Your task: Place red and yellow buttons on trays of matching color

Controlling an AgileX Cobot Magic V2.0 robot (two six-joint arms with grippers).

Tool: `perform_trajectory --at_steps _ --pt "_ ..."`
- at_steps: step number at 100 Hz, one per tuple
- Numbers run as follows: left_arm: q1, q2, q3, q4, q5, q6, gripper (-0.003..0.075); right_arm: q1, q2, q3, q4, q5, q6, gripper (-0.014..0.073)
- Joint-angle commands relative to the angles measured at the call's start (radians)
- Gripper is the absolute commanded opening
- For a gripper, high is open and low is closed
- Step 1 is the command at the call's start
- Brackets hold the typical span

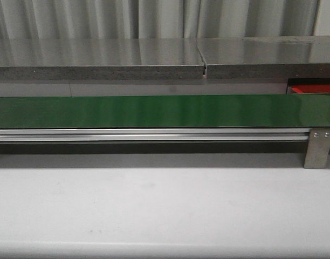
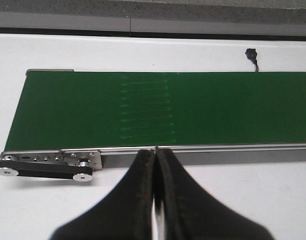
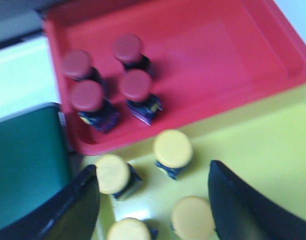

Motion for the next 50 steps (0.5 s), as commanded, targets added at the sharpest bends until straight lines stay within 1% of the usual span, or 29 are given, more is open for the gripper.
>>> perform_trajectory --at_steps 1,10,13,15,20,22,23,24,27,30,34,50 --pt "-0.011 -0.008 -0.027 -0.018 -0.066 -0.001 -0.002 0.033 -0.085 -0.022 -0.002 -0.035 -0.033 0.0416" --pt "-0.011 -0.008 -0.027 -0.018 -0.066 -0.001 -0.002 0.067 -0.123 -0.022 -0.003 -0.026 -0.034 0.0297" --pt "-0.011 -0.008 -0.027 -0.018 -0.066 -0.001 -0.002 0.076 -0.133 -0.022 -0.004 -0.019 -0.034 0.0234" --pt "-0.011 -0.008 -0.027 -0.018 -0.066 -0.001 -0.002 0.082 -0.138 -0.022 -0.004 -0.014 -0.034 0.0207" --pt "-0.011 -0.008 -0.027 -0.018 -0.066 -0.001 -0.002 0.098 -0.151 -0.022 -0.004 -0.005 -0.034 0.0092" --pt "-0.011 -0.008 -0.027 -0.018 -0.066 -0.001 -0.002 0.106 -0.155 -0.022 -0.004 -0.003 -0.034 0.0064" --pt "-0.011 -0.008 -0.027 -0.018 -0.066 -0.001 -0.002 0.11 -0.158 -0.022 -0.005 -0.001 -0.035 0.0022" --pt "-0.011 -0.008 -0.027 -0.018 -0.066 -0.001 -0.002 0.113 -0.16 -0.022 -0.005 -0.001 -0.035 0.0022" --pt "-0.011 -0.008 -0.027 -0.018 -0.066 -0.001 -0.002 0.124 -0.167 -0.022 -0.005 0.001 -0.036 -0.0043" --pt "-0.011 -0.008 -0.027 -0.018 -0.066 -0.001 -0.002 0.138 -0.173 -0.022 -0.005 0.004 -0.036 -0.0083" --pt "-0.011 -0.008 -0.027 -0.018 -0.066 -0.001 -0.002 0.152 -0.184 -0.022 -0.006 0.004 -0.039 -0.0071" --pt "-0.011 -0.008 -0.027 -0.018 -0.066 -0.001 -0.002 0.216 -0.224 -0.022 -0.024 0.004 -0.047 -0.0076"
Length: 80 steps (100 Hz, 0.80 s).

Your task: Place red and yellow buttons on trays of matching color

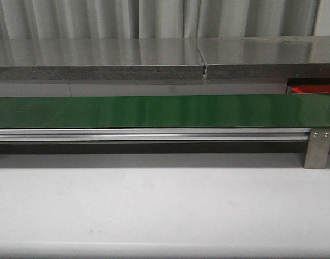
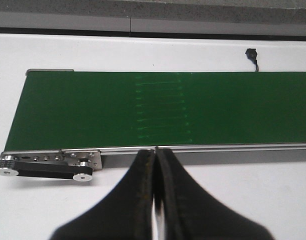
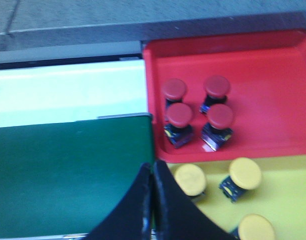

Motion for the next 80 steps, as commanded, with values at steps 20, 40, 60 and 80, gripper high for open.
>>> perform_trajectory --at_steps 20,40,60,80 --pt "-0.011 -0.008 -0.027 -0.018 -0.066 -0.001 -0.002 0.077 -0.103 -0.022 -0.011 -0.051 -0.016 -0.0076" --pt "-0.011 -0.008 -0.027 -0.018 -0.066 -0.001 -0.002 0.133 -0.19 0.018 -0.014 -0.082 -0.02 -0.0076" --pt "-0.011 -0.008 -0.027 -0.018 -0.066 -0.001 -0.002 0.17 -0.299 0.12 -0.014 -0.158 -0.02 -0.0076" --pt "-0.011 -0.008 -0.027 -0.018 -0.066 -0.001 -0.002 0.17 -0.398 0.199 -0.017 -0.22 -0.02 -0.0076"
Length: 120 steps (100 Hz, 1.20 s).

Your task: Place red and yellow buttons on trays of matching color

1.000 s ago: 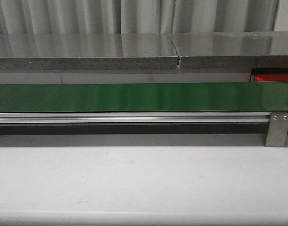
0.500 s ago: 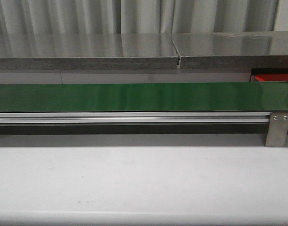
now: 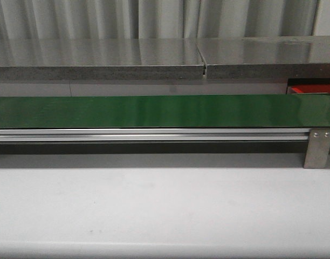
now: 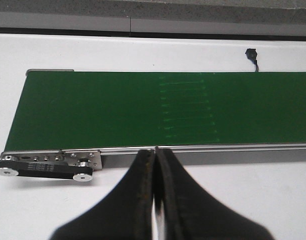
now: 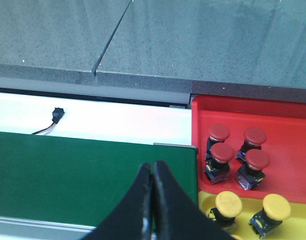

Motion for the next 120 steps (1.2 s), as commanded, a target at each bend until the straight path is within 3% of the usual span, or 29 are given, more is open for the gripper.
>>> perform_trajectory --at_steps 1,54,84,98,120 --pt "-0.011 -0.008 -0.027 -0.018 -0.066 -0.001 -0.002 0.001 -0.05 -0.005 -0.002 -0.109 -0.013 -0.0076" --pt "-0.011 -0.008 -0.027 -0.018 -0.066 -0.001 -0.002 0.001 -0.114 0.005 -0.003 -0.117 -0.032 -0.0074" --pt "-0.011 -0.008 -0.027 -0.018 -0.066 -0.001 -0.002 0.003 -0.198 0.146 -0.006 -0.152 -0.031 -0.0074" --pt "-0.011 -0.008 -0.027 -0.018 -0.066 -0.001 -0.002 0.003 -0.27 0.236 -0.091 -0.205 0.019 -0.0074" --pt "-0.011 -0.008 -0.027 -0.018 -0.066 -0.001 -0.002 0.005 -0.428 0.425 -0.347 -0.363 0.265 -0.0074"
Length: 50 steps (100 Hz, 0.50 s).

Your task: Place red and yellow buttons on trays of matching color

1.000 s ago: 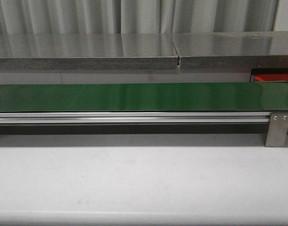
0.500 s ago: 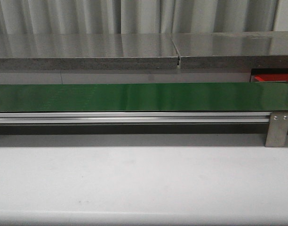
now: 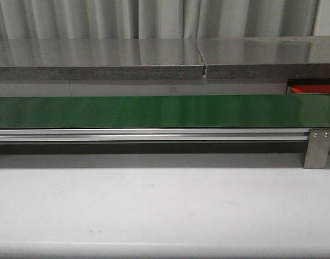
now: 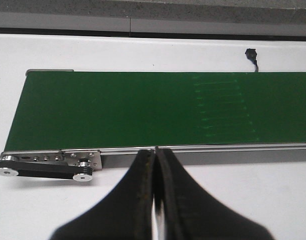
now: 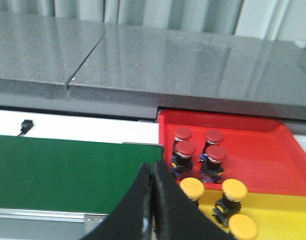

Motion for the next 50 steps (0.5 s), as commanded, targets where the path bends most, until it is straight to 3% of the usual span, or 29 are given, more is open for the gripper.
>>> perform_trajectory --at_steps 1,50 --pt "-0.011 -0.008 -0.027 -0.018 -0.066 -0.001 -0.002 0.004 -0.055 0.048 -0.101 -0.147 0.083 -0.0074" --pt "-0.011 -0.008 -0.027 -0.018 -0.066 -0.001 -0.002 0.021 -0.373 0.314 -0.14 -0.198 0.107 -0.0074"
